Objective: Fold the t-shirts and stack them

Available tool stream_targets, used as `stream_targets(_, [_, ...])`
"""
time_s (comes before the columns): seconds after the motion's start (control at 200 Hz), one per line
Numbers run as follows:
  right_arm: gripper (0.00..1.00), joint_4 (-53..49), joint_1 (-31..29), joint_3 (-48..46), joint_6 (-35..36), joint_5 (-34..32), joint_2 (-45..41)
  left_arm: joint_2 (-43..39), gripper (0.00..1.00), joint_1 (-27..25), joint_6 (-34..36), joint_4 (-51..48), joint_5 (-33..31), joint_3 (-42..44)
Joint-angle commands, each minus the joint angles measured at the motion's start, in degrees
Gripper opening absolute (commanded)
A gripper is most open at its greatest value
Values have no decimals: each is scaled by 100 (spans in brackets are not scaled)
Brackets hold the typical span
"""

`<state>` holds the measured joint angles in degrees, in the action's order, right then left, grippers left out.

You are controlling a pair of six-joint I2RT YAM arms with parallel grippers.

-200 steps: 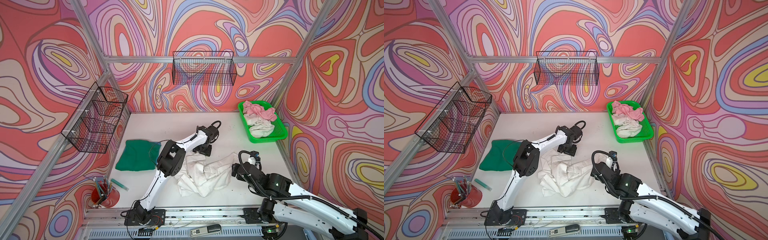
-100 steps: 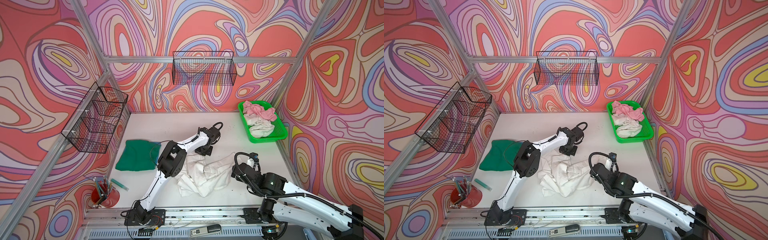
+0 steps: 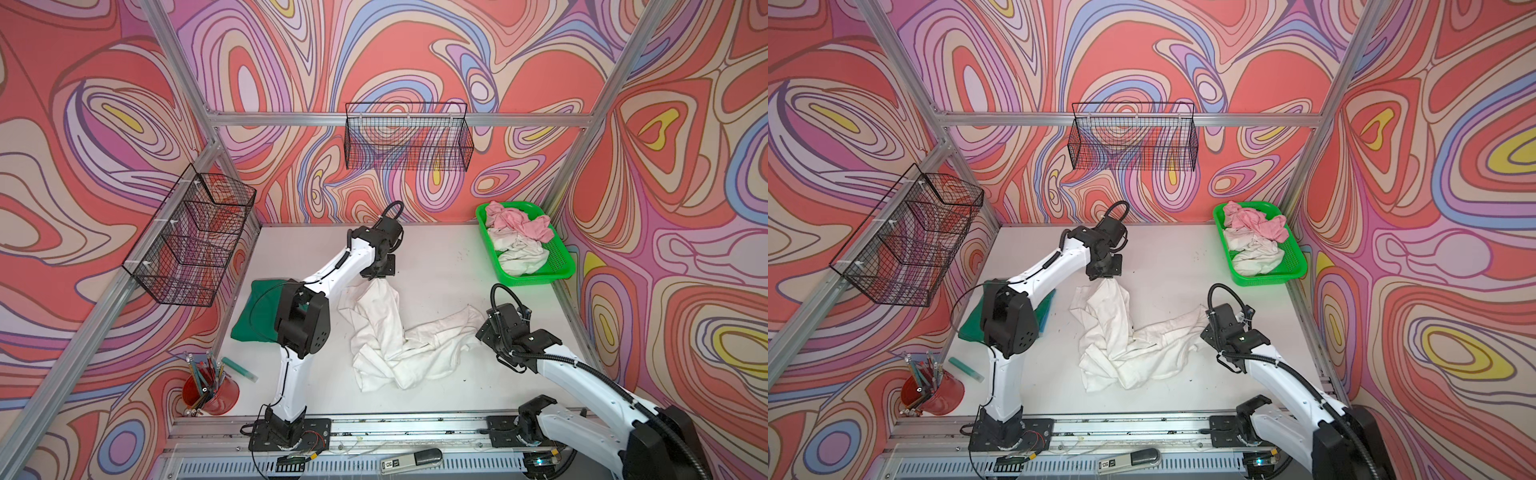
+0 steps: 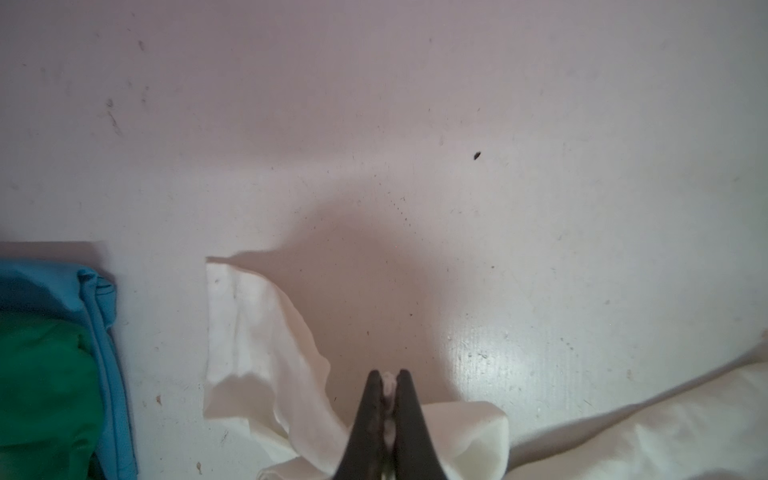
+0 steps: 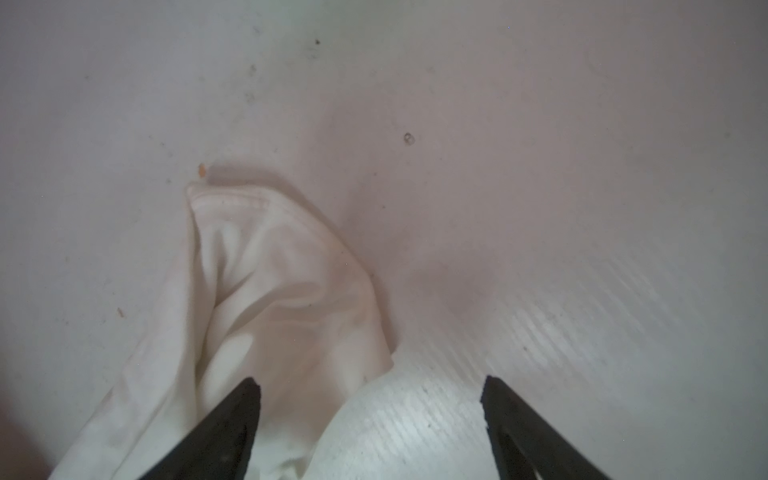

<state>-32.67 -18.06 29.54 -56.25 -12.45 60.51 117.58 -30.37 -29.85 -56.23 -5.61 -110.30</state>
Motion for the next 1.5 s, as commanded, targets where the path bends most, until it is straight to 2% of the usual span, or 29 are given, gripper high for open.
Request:
stream_targets(0.0, [82, 800, 240, 49, 363, 858, 498, -287, 0, 60, -188, 162, 219, 166])
stream_targets(0.175, [79, 1151, 247, 177, 303, 833, 1224, -605, 0, 186, -208, 162, 222, 267])
stream_targets(0.34, [62, 1521, 243, 18, 178, 736, 1543, -891, 0, 340, -224, 245, 269, 465])
stream_targets(0.396, [51, 1552, 259, 50, 235, 661, 1587, -970, 0, 411, -216, 235, 280, 466])
stream_targets(0.441, [37, 1557, 266, 93, 291, 604, 1587, -1044, 0, 475, -218, 225, 284, 462])
stream_targets(0.521, [18, 1461, 295, 229, 427, 508, 1498, -1216, 0, 624, -222, 217, 310, 462])
stream_targets(0.621, [0, 1205, 336, 534, 636, 274, 1248, -1463, 0, 841, -228, 204, 366, 490])
stream_targets(0.861, [0, 288, 348, 1856, 1290, -540, 348, -2318, 0, 1312, -408, 360, 558, 859])
stream_targets(1.047, [0, -4, 354, 3142, 1932, -733, -310, -3126, 0, 1748, -776, 520, 750, 1184])
stream_targets(1.307, [0, 527, 356, 4132, 2890, -60, -1348, -4062, 0, 2096, -1153, 621, 857, 1410])
stream_targets(1.492, [0, 112, 351, 4769, 3163, 389, -1450, -4591, 0, 2127, -1439, 721, 1105, 1765])
